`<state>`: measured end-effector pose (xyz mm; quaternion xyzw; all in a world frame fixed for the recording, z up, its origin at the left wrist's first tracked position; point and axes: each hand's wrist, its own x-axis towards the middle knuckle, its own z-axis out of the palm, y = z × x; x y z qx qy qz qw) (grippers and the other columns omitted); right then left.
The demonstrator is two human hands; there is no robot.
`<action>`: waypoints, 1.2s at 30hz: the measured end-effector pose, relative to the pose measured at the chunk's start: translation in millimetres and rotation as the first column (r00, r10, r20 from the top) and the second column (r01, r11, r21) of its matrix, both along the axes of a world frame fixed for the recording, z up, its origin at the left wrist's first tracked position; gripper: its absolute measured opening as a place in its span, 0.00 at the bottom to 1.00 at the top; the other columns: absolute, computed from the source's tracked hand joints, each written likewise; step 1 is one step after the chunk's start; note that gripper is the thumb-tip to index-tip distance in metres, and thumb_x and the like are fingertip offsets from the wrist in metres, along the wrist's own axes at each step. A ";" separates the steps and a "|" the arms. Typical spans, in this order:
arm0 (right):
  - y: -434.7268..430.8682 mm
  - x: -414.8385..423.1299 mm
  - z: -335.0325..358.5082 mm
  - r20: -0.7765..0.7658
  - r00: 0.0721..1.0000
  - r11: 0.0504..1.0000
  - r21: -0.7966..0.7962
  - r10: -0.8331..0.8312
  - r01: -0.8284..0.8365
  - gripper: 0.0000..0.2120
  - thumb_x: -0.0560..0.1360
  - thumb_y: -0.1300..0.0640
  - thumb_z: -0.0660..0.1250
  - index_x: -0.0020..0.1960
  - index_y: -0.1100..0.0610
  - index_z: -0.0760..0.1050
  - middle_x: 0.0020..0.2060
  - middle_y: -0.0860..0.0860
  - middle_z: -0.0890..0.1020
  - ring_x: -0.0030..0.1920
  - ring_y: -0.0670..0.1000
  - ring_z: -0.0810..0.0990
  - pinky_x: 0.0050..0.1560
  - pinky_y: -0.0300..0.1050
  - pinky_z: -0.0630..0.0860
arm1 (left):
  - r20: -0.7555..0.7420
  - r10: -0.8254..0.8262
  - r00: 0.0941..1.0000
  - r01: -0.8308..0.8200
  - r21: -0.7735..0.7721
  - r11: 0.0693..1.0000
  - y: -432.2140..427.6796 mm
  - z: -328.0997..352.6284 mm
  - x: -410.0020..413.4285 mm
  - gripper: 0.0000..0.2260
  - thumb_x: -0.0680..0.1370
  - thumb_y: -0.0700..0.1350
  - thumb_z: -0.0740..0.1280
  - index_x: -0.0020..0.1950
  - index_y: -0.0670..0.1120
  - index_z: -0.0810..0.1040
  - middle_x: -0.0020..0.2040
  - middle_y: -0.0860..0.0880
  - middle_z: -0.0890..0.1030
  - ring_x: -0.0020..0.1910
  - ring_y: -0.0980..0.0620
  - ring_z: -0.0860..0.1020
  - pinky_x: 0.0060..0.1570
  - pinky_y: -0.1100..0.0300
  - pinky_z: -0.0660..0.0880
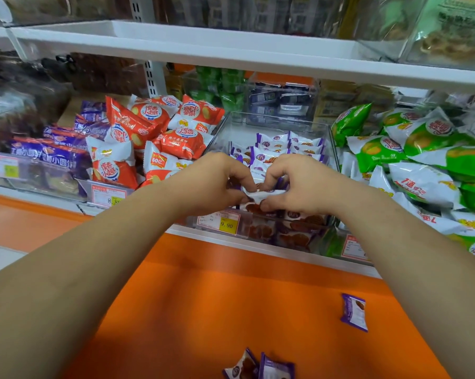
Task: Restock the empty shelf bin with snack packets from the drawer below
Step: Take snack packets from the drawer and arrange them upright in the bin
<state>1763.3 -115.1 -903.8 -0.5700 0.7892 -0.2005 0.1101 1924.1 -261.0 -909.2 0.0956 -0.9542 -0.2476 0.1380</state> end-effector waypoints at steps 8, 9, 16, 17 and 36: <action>0.7 4.5 -0.4 -0.069 0.998 0.998 0.068 0.011 -0.007 0.11 0.62 0.37 0.79 0.34 0.35 0.76 0.51 0.41 0.75 0.50 0.48 0.80 0.54 0.55 0.79 | 0.048 0.059 0.997 -0.059 -0.006 0.998 4.2 -7.6 -1.5 0.09 0.77 0.41 0.74 0.54 0.53 0.87 0.42 0.53 0.86 0.39 0.56 0.83 0.40 0.64 0.80; 1.6 5.5 1.6 -0.062 0.998 0.998 0.070 0.013 -0.009 0.10 0.63 0.38 0.79 0.35 0.35 0.78 0.51 0.41 0.75 0.50 0.48 0.80 0.55 0.55 0.79 | 0.056 0.059 0.997 -0.058 -0.021 0.998 5.1 -7.0 -1.7 0.09 0.77 0.41 0.74 0.54 0.53 0.87 0.42 0.53 0.85 0.38 0.57 0.82 0.38 0.67 0.78; 2.4 6.7 3.6 -0.102 0.995 0.992 0.127 0.013 0.000 0.06 0.69 0.43 0.77 0.43 0.43 0.86 0.55 0.43 0.75 0.54 0.50 0.80 0.57 0.54 0.79 | 0.146 0.028 0.989 -0.020 -0.058 0.998 11.7 -3.2 -8.0 0.10 0.78 0.40 0.72 0.54 0.54 0.87 0.41 0.58 0.82 0.40 0.55 0.81 0.44 0.60 0.78; 2.4 6.6 3.5 -0.090 0.996 0.992 0.126 0.015 -0.003 0.06 0.69 0.44 0.78 0.43 0.44 0.86 0.55 0.43 0.76 0.54 0.50 0.80 0.57 0.54 0.79 | 0.163 0.016 0.987 -0.009 -0.042 0.999 10.9 -1.3 -6.7 0.10 0.77 0.41 0.73 0.54 0.55 0.87 0.41 0.58 0.82 0.40 0.56 0.81 0.43 0.60 0.78; -2.8 -11.8 -12.7 0.050 0.970 0.955 -0.171 -0.237 0.242 0.05 0.75 0.53 0.76 0.49 0.52 0.86 0.39 0.47 0.85 0.40 0.48 0.82 0.46 0.44 0.79 | -0.001 0.288 0.958 -0.282 0.182 0.942 -6.9 -10.6 -26.6 0.09 0.82 0.44 0.68 0.60 0.49 0.84 0.40 0.60 0.79 0.35 0.62 0.76 0.35 0.67 0.75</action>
